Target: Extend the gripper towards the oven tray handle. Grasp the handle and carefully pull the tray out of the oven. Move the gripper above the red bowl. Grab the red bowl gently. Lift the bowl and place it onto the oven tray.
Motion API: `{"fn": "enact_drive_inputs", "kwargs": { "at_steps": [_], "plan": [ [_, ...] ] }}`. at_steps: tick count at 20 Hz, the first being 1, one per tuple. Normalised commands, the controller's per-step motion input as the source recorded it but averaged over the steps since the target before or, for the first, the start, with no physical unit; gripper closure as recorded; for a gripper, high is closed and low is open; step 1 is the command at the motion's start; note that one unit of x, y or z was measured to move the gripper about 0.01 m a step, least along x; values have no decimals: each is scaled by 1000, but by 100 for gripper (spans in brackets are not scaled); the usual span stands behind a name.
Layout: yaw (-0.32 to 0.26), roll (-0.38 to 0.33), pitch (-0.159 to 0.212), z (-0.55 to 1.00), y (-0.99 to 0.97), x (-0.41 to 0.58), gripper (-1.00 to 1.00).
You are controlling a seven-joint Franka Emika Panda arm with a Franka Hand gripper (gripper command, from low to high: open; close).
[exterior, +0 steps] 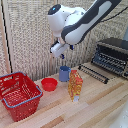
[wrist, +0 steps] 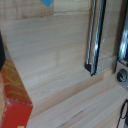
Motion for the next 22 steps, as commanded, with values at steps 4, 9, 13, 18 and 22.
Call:
{"fn": "enact_drive_inputs", "kwargs": {
  "at_steps": [4,9,13,18,22],
  "plan": [
    [182,-268,-6,-93,-265,0,-100],
    [114,-288,5,-83,-450,-3,-100],
    [38,-249,9,-234,-704,-27,-100],
    [22,-235,-2,-181,-774,-146,-100],
    [23,-229,-28,-114,-744,-139,-100]
  ]
}}
